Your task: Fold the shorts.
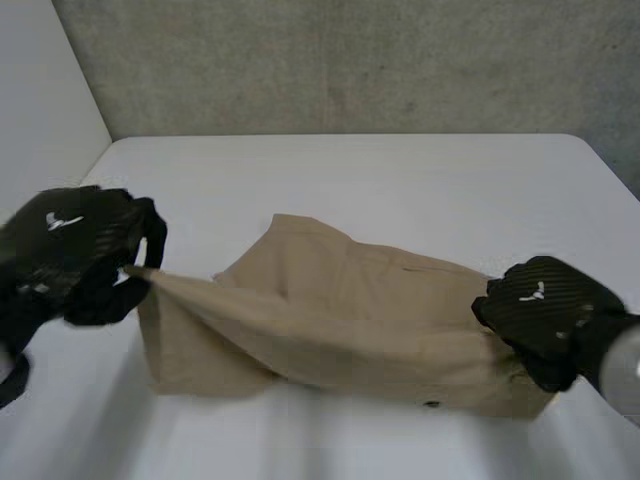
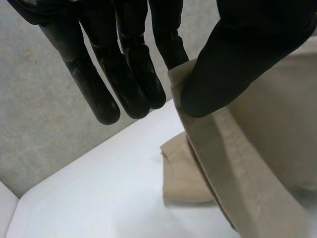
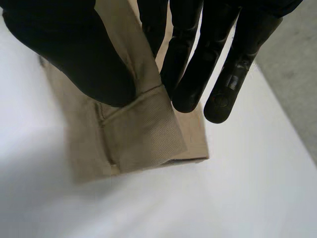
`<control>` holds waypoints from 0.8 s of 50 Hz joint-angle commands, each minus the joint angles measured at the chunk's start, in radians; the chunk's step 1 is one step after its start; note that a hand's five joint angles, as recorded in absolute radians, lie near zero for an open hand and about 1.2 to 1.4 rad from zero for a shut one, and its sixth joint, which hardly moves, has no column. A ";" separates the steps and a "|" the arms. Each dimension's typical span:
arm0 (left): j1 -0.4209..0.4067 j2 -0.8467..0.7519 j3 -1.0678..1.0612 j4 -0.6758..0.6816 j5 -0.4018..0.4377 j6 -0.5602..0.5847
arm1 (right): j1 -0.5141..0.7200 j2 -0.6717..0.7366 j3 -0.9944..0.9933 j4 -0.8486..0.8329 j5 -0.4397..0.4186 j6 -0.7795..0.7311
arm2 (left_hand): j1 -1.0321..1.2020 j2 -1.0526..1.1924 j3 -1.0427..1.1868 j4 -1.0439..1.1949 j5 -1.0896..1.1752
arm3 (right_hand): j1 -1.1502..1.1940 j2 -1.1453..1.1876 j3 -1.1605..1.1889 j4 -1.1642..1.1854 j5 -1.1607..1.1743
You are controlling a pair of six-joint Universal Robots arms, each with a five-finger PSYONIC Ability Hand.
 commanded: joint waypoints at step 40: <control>-0.171 -1.344 0.902 0.847 0.020 0.191 | 0.033 0.817 -0.548 -0.700 0.313 -0.054 | -0.753 -0.821 -0.816 -0.823 -0.771 | -0.796 -1.000 -1.018 -1.018 -0.991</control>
